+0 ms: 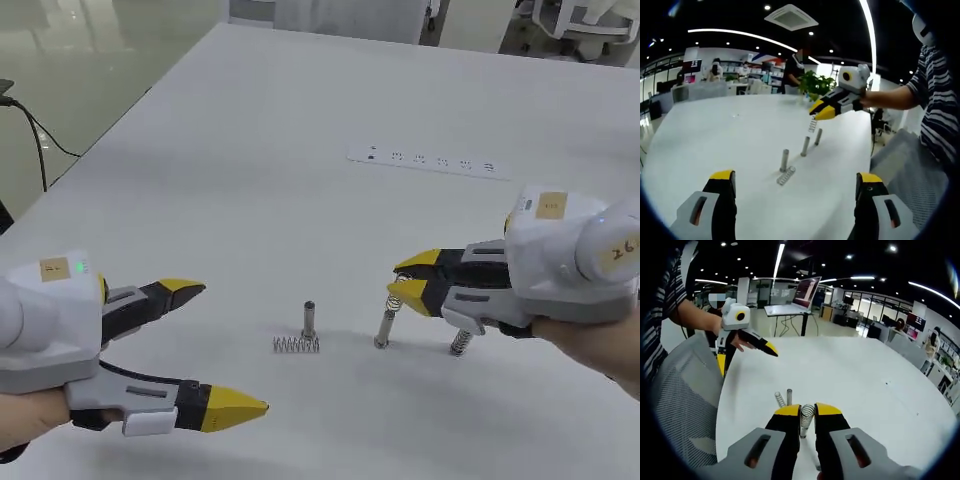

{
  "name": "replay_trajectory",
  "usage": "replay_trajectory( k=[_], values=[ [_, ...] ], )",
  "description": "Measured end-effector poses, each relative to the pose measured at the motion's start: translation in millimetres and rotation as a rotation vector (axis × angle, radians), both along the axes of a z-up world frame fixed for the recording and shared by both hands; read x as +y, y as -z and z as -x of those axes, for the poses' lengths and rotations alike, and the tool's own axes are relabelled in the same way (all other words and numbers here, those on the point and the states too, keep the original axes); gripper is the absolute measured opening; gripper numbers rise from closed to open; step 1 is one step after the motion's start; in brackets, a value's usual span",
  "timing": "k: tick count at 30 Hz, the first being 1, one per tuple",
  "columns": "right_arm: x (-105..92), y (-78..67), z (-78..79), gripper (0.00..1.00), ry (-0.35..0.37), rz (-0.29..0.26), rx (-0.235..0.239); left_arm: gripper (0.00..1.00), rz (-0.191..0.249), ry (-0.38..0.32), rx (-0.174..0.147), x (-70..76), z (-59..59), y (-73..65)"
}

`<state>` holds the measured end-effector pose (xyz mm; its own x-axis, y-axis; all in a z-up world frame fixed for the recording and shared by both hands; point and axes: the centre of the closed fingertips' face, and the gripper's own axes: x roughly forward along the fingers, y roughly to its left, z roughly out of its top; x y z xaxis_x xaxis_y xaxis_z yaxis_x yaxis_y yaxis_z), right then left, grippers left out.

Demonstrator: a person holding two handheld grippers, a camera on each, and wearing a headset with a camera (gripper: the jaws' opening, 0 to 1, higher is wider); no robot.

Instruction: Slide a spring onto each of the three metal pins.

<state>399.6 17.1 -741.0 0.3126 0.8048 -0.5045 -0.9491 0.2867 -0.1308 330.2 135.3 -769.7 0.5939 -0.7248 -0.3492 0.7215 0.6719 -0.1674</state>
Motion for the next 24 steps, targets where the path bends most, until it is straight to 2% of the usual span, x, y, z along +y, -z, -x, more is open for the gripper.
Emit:
replay_trajectory(
  k=[12, 24],
  values=[
    [0.2, 5.7, -1.3, 0.07, 0.03, -0.018, 0.056, 0.97, 0.005, -0.021, 0.003, 4.2, -0.7, 1.3],
    [2.0, 12.7, -4.1, 0.07, 0.026, -0.001, 0.056, 0.97, 0.002, -0.03, 0.002, 8.3, 0.4, -0.2]
  ],
)
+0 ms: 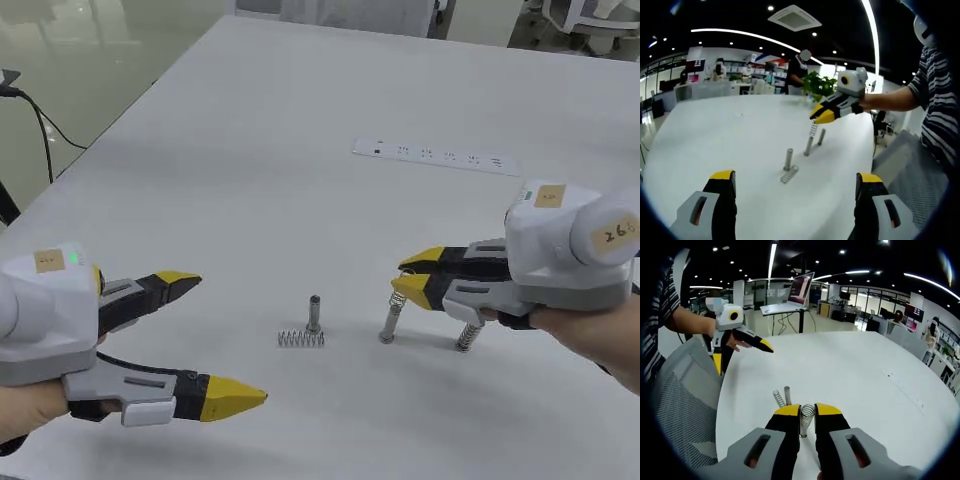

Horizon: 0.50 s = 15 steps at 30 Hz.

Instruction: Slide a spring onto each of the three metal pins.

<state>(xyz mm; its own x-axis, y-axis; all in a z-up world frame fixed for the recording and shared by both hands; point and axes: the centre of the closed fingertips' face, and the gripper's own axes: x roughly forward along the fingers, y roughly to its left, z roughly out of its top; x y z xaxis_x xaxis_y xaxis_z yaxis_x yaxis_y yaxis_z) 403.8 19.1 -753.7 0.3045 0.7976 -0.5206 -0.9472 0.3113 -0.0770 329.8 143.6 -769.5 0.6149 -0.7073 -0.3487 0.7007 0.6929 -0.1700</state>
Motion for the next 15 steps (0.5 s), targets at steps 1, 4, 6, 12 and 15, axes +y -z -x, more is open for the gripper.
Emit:
replay_trajectory(
  k=[1, 4, 6, 12, 15],
  values=[
    [0.3, 0.0, 0.3, 0.07, 0.001, -0.002, 0.0, 0.97, 0.0, -0.002, -0.001, 0.7, -0.1, -0.3],
    [-0.3, 2.0, 0.9, 0.07, -0.001, 0.006, 0.0, 0.97, 0.001, -0.005, -0.002, 1.6, -0.1, -0.7],
    [-0.8, 3.6, 1.4, 0.07, -0.001, 0.008, 0.005, 0.97, 0.0, -0.006, -0.001, 2.0, 0.0, -0.3],
    [-1.8, 9.9, 1.3, 0.07, 0.006, 0.021, 0.011, 0.97, 0.003, -0.005, -0.001, 1.0, 1.5, -0.1],
    [-1.2, 14.5, 1.1, 0.08, 0.005, 0.028, 0.011, 0.96, 0.004, -0.005, -0.001, 1.0, 1.8, -0.4]
  ],
)
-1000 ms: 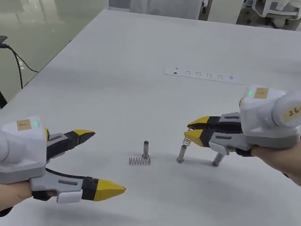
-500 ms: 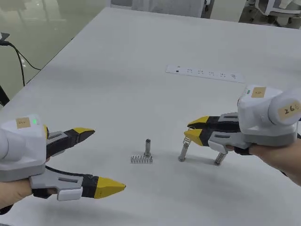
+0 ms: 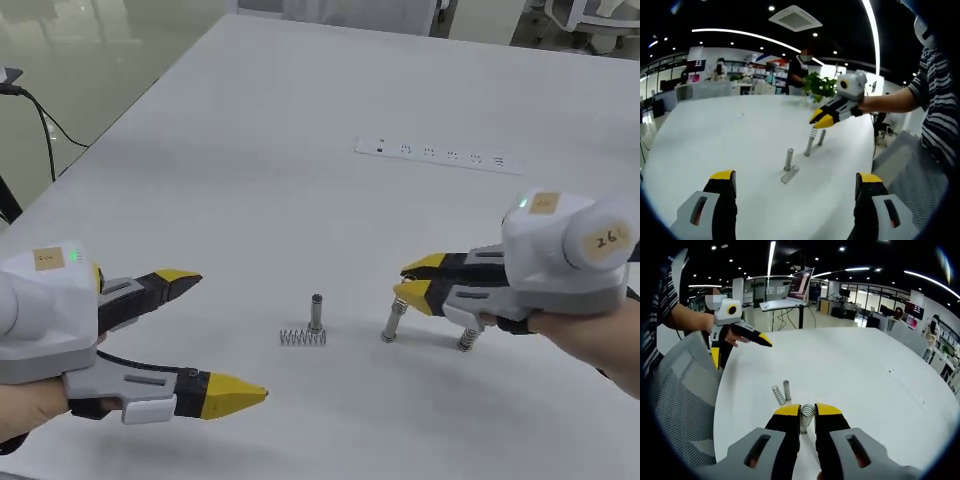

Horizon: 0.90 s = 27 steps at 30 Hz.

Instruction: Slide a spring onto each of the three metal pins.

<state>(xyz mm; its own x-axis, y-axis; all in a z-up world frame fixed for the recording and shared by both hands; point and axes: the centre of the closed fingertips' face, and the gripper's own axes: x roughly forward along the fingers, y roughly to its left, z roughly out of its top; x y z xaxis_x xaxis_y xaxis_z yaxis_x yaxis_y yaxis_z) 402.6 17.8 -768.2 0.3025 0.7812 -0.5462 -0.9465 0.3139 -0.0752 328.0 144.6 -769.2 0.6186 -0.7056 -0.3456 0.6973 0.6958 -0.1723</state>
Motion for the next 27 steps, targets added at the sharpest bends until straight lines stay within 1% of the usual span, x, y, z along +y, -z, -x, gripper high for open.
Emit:
replay_trajectory(
  k=[3, 5, 8, 11, 13, 15, 18, 24, 26, 27],
  values=[
    [0.8, 4.0, -0.1, 0.08, -0.004, 0.011, -0.003, 0.96, 0.0, 0.0, 0.0, 0.1, 0.1, -0.1],
    [1.9, 7.3, 0.1, 0.08, -0.006, 0.016, 0.005, 0.96, 0.001, -0.001, -0.001, -0.1, 0.1, -0.5],
    [3.8, 15.2, -0.6, 0.08, -0.019, 0.048, -0.014, 0.96, -0.004, 0.0, 0.001, 0.1, 0.5, 0.7],
    [6.0, 21.9, 0.1, 0.08, -0.03, 0.063, -0.011, 0.96, -0.002, -0.001, 0.001, -0.5, 0.9, 0.9],
    [5.6, 28.5, 0.3, 0.08, -0.039, 0.088, -0.018, 0.95, 0.0, -0.002, 0.001, -0.5, 1.3, 0.7],
    [5.2, 34.2, 0.6, 0.08, -0.039, 0.098, -0.009, 0.95, 0.001, -0.003, 0.002, -0.1, 2.4, 0.9],
    [2.7, 39.1, 1.4, 0.08, -0.037, 0.11, -0.011, 0.95, 0.001, -0.007, 0.002, 1.4, 3.2, 0.8],
    [-1.9, 51.0, 5.7, 0.08, -0.034, 0.13, 0.02, 0.95, 0.003, -0.009, 0.002, 1.9, 3.0, 0.4],
    [-3.1, 53.6, 6.8, 0.08, -0.035, 0.139, 0.024, 0.95, 0.003, -0.007, 0.001, 1.5, 2.6, 0.2],
    [-2.6, 52.6, 6.8, 0.08, -0.035, 0.13, 0.02, 0.95, 0.003, -0.006, 0.0, 1.3, 2.2, 0.1]
  ],
)
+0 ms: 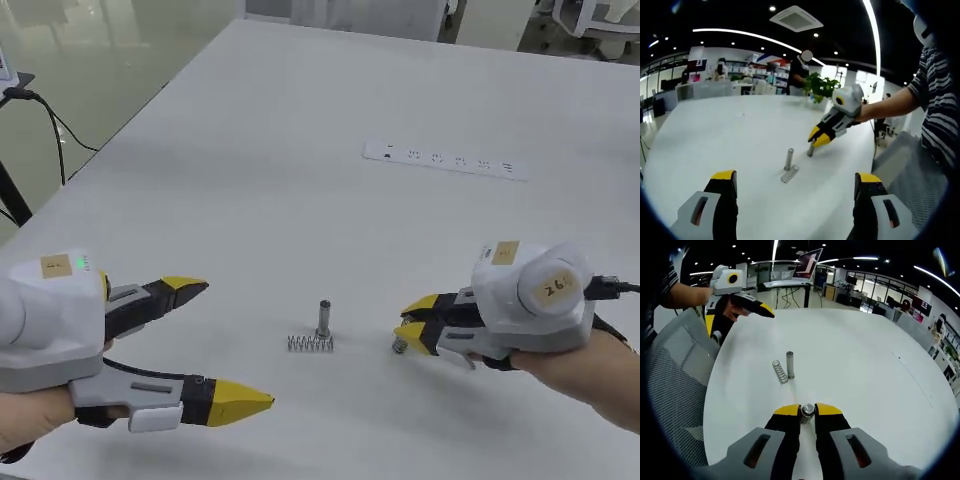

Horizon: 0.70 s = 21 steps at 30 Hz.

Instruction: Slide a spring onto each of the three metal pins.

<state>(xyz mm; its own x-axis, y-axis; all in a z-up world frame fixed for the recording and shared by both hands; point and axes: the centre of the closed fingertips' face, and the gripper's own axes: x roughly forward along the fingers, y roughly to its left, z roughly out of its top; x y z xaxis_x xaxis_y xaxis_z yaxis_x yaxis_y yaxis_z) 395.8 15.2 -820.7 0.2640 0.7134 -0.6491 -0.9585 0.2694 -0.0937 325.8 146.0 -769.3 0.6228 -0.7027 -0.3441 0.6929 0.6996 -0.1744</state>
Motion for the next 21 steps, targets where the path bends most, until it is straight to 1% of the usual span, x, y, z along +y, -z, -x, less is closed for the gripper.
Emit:
replay_trajectory(
  k=[3, 6, 8, 12, 14, 17, 21],
  values=[
    [0.5, -0.5, -0.9, 0.08, 0.004, -0.003, -0.001, 0.95, 0.001, 0.004, -0.001, -1.3, -1.7, -0.8],
    [1.4, 0.6, 1.1, 0.08, 0.003, -0.001, 0.018, 0.94, 0.0, 0.007, -0.003, -2.3, -2.9, -2.3],
    [1.2, 0.4, 0.3, 0.08, 0.002, 0.001, 0.012, 0.94, 0.001, 0.006, -0.003, -2.3, -3.6, -3.2],
    [0.5, 0.4, -0.7, 0.09, 0.01, 0.0, 0.019, 0.94, -0.004, 0.012, -0.002, -3.2, -2.9, -3.9],
    [0.4, -0.2, -1.3, 0.1, 0.011, 0.0, 0.015, 0.94, -0.002, 0.014, -0.001, -4.0, -2.6, -4.3],
    [1.1, -3.8, -0.4, 0.12, 0.012, -0.009, 0.016, 0.94, -0.001, 0.016, 0.0, -5.1, -2.5, -4.5],
    [0.8, -9.7, 0.8, 0.12, 0.011, -0.022, 0.013, 0.94, -0.001, 0.021, 0.0, -6.5, -3.2, -4.7]
  ],
)
